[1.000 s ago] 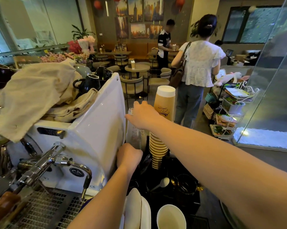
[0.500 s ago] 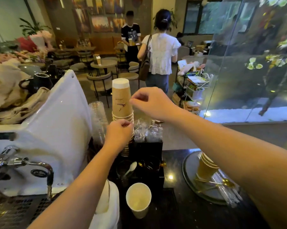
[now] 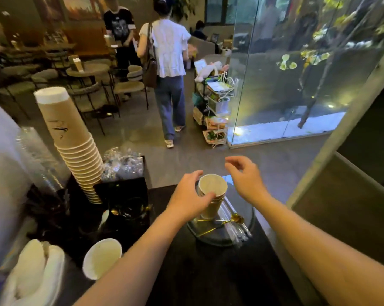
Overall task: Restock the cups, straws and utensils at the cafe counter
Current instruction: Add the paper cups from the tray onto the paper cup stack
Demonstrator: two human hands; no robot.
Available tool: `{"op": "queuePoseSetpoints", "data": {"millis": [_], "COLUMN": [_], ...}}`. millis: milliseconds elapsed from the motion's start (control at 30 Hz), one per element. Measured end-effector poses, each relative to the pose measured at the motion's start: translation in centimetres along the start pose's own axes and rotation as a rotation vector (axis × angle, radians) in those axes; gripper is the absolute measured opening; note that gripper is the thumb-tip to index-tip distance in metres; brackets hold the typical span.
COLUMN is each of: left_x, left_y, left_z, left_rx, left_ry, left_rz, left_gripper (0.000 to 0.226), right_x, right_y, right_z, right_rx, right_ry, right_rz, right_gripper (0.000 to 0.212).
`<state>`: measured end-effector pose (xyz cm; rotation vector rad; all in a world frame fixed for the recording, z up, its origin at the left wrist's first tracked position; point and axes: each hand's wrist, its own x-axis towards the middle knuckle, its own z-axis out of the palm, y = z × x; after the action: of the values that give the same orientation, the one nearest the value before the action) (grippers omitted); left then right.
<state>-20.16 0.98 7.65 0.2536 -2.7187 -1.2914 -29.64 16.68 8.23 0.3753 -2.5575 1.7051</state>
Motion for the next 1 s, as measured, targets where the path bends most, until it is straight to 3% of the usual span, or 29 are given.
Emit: {"op": "queuePoseSetpoints", "data": {"millis": [233,433,567,833,1000], "left_x": [2.5,4.3,4.6,4.0,3.9], "left_y": [-0.8,-2.1,-2.2,-0.2,2.9], "left_z": [6.0,7.5,7.7,1.6,-6.0], "left_rx": [0.278,0.216,0.166,0.006,-0.183], "left_ry": [0.001,-0.006,0.036,0.163,0.361], "left_rz": [-0.111,-0.213,-0.227,-0.14,-0.095], "left_gripper": [0.107,0.12,0.114,0.104,0.102], "right_x": [-1.1,-1.1,-1.4,-1.2,-0.1], "right_y": [7.8,8.6,7.9,5.7,2.9], "right_z": [1.7,2.7,3.1,3.7,5.9], "right_rx": [-0.045,0.09,0.236,0.447,0.513], "right_ry": [-0.149,-0.215,-0.205,-0.137,-0.151], "right_rz": [0.219,0.267,0.327,0.313,0.297], "right_gripper": [0.033,0.017,0.024,0.025,0.044]}}
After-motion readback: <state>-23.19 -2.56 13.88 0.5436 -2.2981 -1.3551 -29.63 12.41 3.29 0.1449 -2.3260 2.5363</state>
